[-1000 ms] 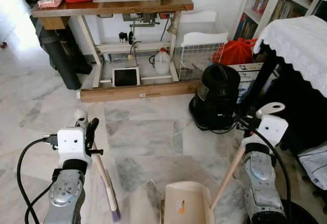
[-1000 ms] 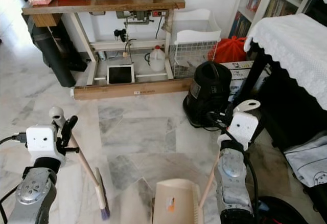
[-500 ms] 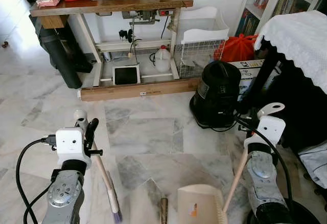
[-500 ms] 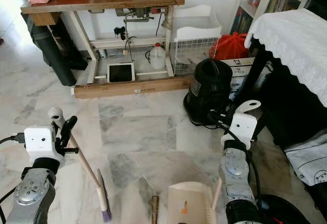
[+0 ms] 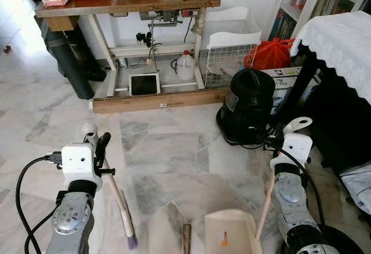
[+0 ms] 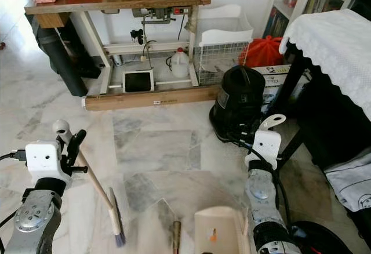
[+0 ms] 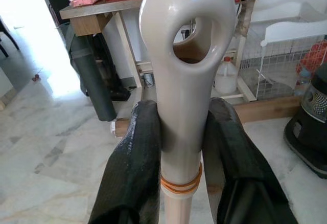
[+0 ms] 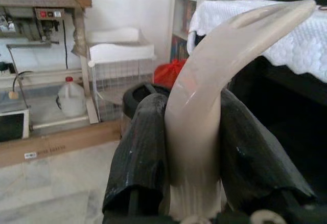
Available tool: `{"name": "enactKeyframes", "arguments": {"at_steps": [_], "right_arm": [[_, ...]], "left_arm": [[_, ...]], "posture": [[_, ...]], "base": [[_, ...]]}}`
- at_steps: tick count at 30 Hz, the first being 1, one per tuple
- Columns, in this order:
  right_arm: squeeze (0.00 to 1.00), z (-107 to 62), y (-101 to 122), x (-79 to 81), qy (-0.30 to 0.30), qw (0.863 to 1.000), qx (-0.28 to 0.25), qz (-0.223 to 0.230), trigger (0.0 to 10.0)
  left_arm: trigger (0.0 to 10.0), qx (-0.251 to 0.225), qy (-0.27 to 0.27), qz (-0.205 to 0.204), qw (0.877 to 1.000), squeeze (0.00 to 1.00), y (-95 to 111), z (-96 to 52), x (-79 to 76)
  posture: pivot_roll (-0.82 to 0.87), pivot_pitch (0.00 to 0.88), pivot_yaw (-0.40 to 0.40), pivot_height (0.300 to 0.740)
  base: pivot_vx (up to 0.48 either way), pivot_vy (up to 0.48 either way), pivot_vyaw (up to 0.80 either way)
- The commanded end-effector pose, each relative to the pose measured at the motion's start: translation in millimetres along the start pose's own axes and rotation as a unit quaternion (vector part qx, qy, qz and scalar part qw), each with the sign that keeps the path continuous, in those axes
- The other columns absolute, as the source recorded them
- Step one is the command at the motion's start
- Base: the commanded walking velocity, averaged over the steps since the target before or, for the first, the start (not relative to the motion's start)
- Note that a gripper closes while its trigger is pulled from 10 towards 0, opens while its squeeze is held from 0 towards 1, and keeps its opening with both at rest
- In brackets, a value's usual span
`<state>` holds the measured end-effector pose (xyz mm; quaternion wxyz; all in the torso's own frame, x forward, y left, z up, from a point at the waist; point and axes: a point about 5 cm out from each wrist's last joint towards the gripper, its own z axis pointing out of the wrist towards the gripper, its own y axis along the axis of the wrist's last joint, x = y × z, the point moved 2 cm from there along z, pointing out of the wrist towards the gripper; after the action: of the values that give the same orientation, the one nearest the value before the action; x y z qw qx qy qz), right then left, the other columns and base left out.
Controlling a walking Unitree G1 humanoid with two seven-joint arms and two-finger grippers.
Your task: Sweep floor
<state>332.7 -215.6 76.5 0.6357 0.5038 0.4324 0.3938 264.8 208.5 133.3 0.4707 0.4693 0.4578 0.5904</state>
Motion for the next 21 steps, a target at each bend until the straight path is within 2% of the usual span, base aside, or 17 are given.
{"name": "enactKeyframes", "arguments": {"at_steps": [1, 8, 12, 21], "right_arm": [[0.00, 5.0, 7, 0.6, 0.002, 1.000, -0.018, -0.005, 10.0], [0.00, 7.2, 0, -2.8, -0.001, 1.000, 0.001, -0.016, 10.0], [0.00, 11.2, 0, -4.0, -0.012, 1.000, 0.014, 0.006, 10.0], [0.00, 26.9, 18, 6.1, 0.010, 1.000, -0.010, -0.011, 10.0]], "left_arm": [[10.0, -0.026, 0.004, 0.014, 1.000, 0.00, 14, -0.4, 5.0], [10.0, -0.027, 0.003, 0.016, 0.999, 0.00, 16, -2.3, 5.5], [10.0, -0.029, 0.007, 0.017, 0.999, 0.00, 17, -2.2, 7.1], [10.0, -0.038, 0.006, 0.019, 0.999, 0.00, 24, -3.5, 8.0]], "posture": [[0.04, 0.142, 0.034, 0.740], [0.05, 0.156, 0.037, 0.740], [0.05, 0.161, 0.036, 0.740], [0.07, 0.182, 0.038, 0.740]], "base": [[0.000, 0.000, 0.00], [0.000, 0.000, 0.00], [0.000, 0.000, 0.00], [0.000, 0.000, 0.00]]}}
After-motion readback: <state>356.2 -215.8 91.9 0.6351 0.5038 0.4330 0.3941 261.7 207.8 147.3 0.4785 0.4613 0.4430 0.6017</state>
